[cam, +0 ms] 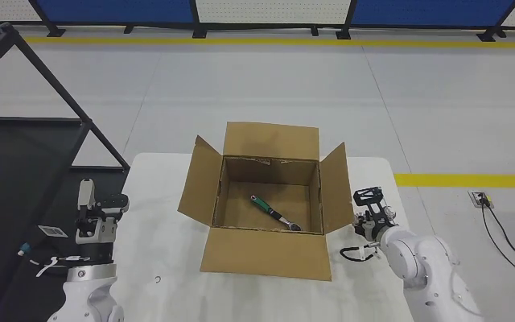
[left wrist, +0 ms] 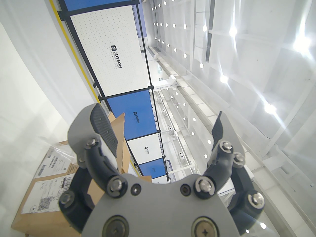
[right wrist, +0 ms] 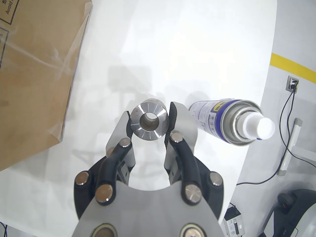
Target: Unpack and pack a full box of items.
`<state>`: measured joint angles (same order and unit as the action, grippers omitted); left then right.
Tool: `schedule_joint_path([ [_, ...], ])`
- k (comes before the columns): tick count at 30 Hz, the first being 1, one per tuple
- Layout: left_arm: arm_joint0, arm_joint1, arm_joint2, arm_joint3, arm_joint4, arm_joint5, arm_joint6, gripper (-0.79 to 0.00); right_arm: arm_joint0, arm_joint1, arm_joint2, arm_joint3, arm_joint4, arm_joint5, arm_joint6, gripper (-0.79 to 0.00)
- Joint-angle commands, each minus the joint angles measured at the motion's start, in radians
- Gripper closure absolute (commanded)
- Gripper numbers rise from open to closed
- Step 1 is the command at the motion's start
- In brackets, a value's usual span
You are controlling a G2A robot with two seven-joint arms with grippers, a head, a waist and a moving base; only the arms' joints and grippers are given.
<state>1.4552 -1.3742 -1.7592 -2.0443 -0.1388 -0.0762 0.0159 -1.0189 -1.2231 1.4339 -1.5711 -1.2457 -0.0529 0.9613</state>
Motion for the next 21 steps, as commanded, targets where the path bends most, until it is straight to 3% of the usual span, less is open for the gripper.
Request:
schedule_joint_path([
  [1,0.000,0.000,0.000,0.000,0.000,0.000,0.000,-0.785,0.010,-0.001,-0.003,0.015,0.004,0.007,-0.001,0.000],
  [21,0.000,0.000,0.000,0.000,0.000,0.000,0.000,-0.785,0.064,-0.002,-0.028,0.114,0.038,0.019,0.006,0.000],
])
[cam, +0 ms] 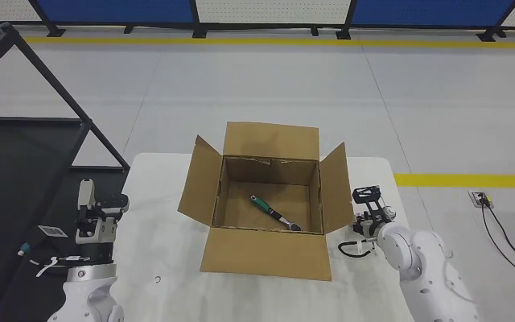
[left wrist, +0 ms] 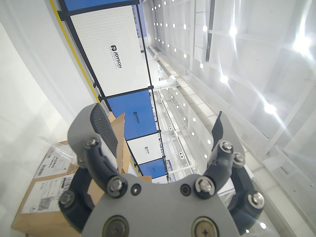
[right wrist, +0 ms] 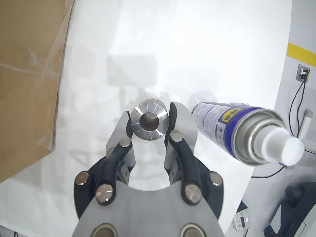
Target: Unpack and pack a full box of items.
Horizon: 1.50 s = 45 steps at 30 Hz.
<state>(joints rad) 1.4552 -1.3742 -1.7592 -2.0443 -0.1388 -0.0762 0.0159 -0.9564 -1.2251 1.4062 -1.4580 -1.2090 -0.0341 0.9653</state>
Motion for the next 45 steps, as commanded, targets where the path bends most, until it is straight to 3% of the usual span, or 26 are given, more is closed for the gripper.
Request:
schedule_joint_path([
  [1,0.000,0.000,0.000,0.000,0.000,0.000,0.000,-0.785,0.002,0.000,-0.001,0.002,0.002,0.000,0.002,0.000],
  [4,0.000,0.000,0.000,0.000,0.000,0.000,0.000,-0.785,0.006,0.001,-0.003,0.006,0.004,0.000,0.004,0.000],
  [5,0.000,0.000,0.000,0.000,0.000,0.000,0.000,-0.785,0.007,0.001,-0.004,0.007,0.005,0.000,0.005,-0.095],
  [9,0.000,0.000,0.000,0.000,0.000,0.000,0.000,-0.785,0.012,0.002,-0.005,0.008,0.007,0.000,0.005,-0.188],
  [26,0.000,0.000,0.000,0.000,0.000,0.000,0.000,-0.785,0.022,0.007,-0.002,0.028,0.026,-0.007,0.005,-0.289],
  [30,0.000,0.000,0.000,0.000,0.000,0.000,0.000,-0.785,0.020,0.009,0.002,0.027,0.030,-0.010,0.007,-0.379],
  [35,0.000,0.000,0.000,0.000,0.000,0.000,0.000,-0.785,0.019,0.012,0.006,0.025,0.033,-0.013,0.007,-0.434],
  [45,0.000,0.000,0.000,0.000,0.000,0.000,0.000,-0.785,-0.045,0.022,0.051,-0.097,0.045,-0.004,-0.001,-0.471],
])
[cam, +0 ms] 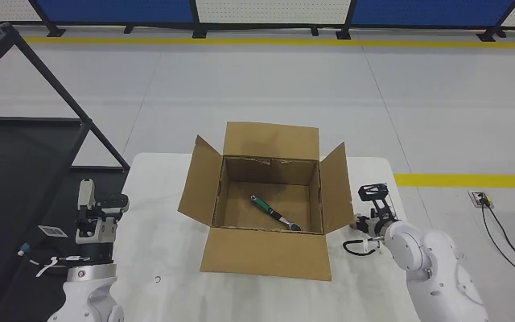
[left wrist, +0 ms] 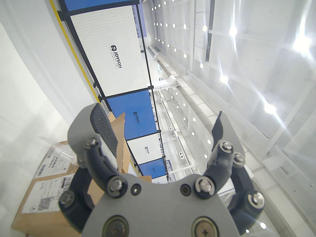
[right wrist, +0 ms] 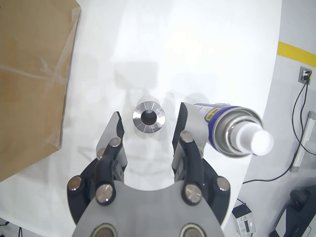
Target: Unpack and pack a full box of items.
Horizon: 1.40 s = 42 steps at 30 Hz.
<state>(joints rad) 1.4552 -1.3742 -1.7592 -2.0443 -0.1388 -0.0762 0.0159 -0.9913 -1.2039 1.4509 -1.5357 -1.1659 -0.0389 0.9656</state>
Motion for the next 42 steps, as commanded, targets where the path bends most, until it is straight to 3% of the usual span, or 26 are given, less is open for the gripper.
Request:
schedule_joint_path([
  [1,0.000,0.000,0.000,0.000,0.000,0.000,0.000,-0.785,-0.022,0.003,0.015,-0.040,0.003,0.003,-0.002,-0.471],
  [13,0.000,0.000,0.000,0.000,0.000,0.000,0.000,-0.785,-0.184,0.022,0.173,-0.351,0.119,-0.028,-0.028,-0.480],
  [20,0.000,0.000,0.000,0.000,0.000,0.000,0.000,-0.785,-0.245,0.026,0.281,-0.503,0.279,-0.035,-0.129,-0.600],
  [25,0.000,0.000,0.000,0.000,0.000,0.000,0.000,-0.785,-0.260,0.027,0.307,-0.584,0.400,-0.080,-0.199,-0.785],
  [34,0.000,0.000,0.000,0.000,0.000,0.000,0.000,-0.785,-0.267,0.033,0.292,-0.645,0.556,-0.218,-0.267,-0.785],
  [42,0.000,0.000,0.000,0.000,0.000,0.000,0.000,-0.785,-0.248,0.040,0.240,-0.733,0.549,-0.226,-0.267,-0.785],
])
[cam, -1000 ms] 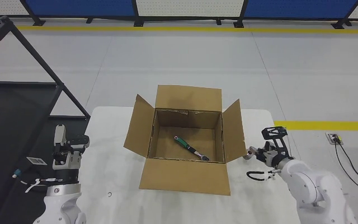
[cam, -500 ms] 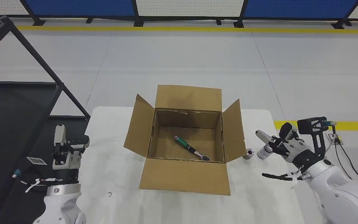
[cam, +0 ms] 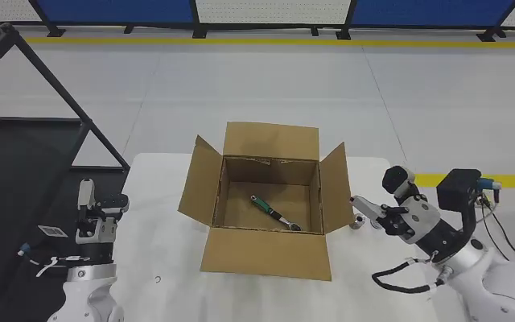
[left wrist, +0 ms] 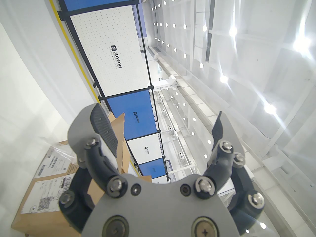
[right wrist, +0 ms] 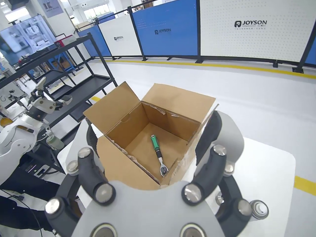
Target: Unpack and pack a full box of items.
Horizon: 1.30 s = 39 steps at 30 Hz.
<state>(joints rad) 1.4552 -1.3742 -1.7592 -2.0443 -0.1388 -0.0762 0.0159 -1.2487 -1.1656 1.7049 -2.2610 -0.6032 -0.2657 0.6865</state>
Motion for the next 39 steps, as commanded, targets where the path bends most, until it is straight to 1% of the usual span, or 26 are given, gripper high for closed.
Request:
schedule_joint_path([
  [1,0.000,0.000,0.000,0.000,0.000,0.000,0.000,-0.785,0.021,0.003,-0.025,-0.006,-0.025,0.004,0.022,-0.785],
  [16,0.000,0.000,0.000,0.000,0.000,0.000,0.000,-0.785,0.029,0.003,-0.033,-0.005,-0.020,0.007,0.022,-0.785],
  [18,0.000,0.000,0.000,0.000,0.000,0.000,0.000,-0.785,0.037,0.003,-0.063,-0.008,-0.016,-0.019,-0.011,-0.785],
  [19,0.000,0.000,0.000,0.000,0.000,0.000,0.000,-0.785,0.051,0.003,-0.083,-0.003,-0.030,-0.010,-0.008,-0.785],
  [22,0.000,0.000,0.000,0.000,0.000,0.000,0.000,-0.785,0.144,0.002,-0.177,0.016,-0.046,0.027,0.044,-0.785],
  [27,0.000,0.000,0.000,0.000,0.000,0.000,0.000,-0.785,0.383,-0.007,-0.384,0.118,-0.142,0.122,0.212,-0.785],
  [30,0.000,0.000,0.000,0.000,0.000,0.000,0.000,-0.785,0.527,-0.021,-0.511,0.210,-0.178,0.175,0.287,-0.785],
  [33,0.000,0.000,0.000,0.000,0.000,0.000,0.000,-0.785,0.659,-0.038,-0.634,0.314,-0.244,0.208,0.402,-0.785],
  [35,0.000,0.000,0.000,0.000,0.000,0.000,0.000,-0.785,0.732,-0.053,-0.706,0.384,-0.233,0.228,0.451,-0.785],
  [39,0.000,0.000,0.000,0.000,0.000,0.000,0.000,-0.785,0.857,-0.085,-0.828,0.521,-0.260,0.270,0.529,-0.785],
])
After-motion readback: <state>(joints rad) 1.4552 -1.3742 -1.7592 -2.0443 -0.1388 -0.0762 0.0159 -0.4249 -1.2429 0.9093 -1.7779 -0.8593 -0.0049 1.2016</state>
